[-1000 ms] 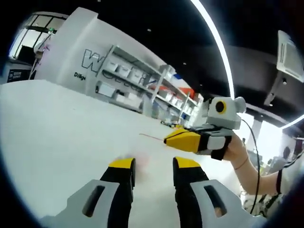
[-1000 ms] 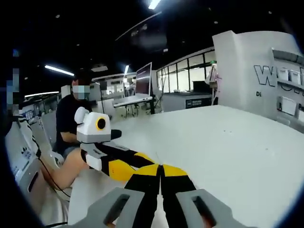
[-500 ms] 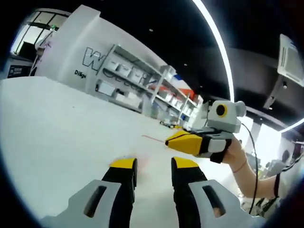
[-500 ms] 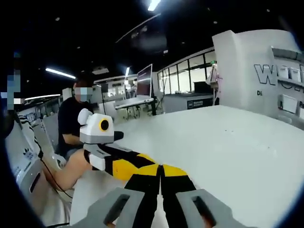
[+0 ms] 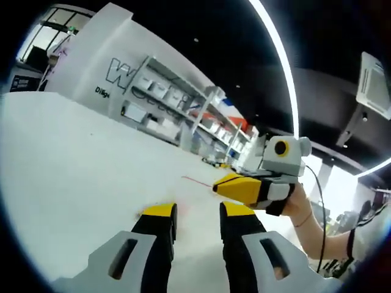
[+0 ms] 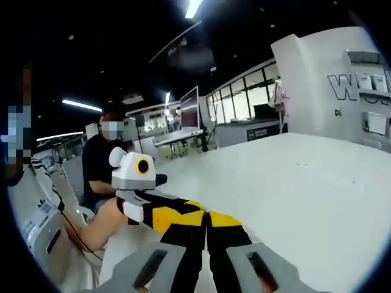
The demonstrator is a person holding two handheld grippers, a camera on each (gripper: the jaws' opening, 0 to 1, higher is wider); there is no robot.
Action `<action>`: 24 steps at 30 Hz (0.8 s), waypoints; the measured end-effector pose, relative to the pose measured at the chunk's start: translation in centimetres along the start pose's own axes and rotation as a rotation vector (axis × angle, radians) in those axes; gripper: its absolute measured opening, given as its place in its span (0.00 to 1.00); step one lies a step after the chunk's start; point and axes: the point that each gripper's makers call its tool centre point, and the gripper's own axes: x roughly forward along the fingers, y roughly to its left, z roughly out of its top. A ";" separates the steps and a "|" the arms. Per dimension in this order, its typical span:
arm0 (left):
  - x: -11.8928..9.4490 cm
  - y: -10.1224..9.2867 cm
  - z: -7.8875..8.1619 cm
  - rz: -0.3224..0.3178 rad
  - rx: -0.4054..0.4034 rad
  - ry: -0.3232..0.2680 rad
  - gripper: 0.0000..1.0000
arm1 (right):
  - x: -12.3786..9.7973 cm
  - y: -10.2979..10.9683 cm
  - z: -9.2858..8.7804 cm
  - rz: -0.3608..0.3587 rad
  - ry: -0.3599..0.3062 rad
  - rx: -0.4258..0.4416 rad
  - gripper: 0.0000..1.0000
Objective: Open the resealable bag by pulling the two sides of the seal apart until the entire bag opening is separated and visibly accessible.
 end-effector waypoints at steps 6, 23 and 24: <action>0.0 0.0 0.0 -0.003 -0.006 -0.001 0.28 | -0.1 0.1 0.1 0.003 -0.004 0.004 0.00; -0.1 0.0 0.4 -0.023 -0.040 -0.026 0.28 | -0.2 0.5 0.1 0.032 -0.015 0.026 0.00; -0.1 0.0 0.4 -0.024 -0.042 -0.026 0.27 | -0.3 0.6 0.1 0.033 -0.018 0.023 0.00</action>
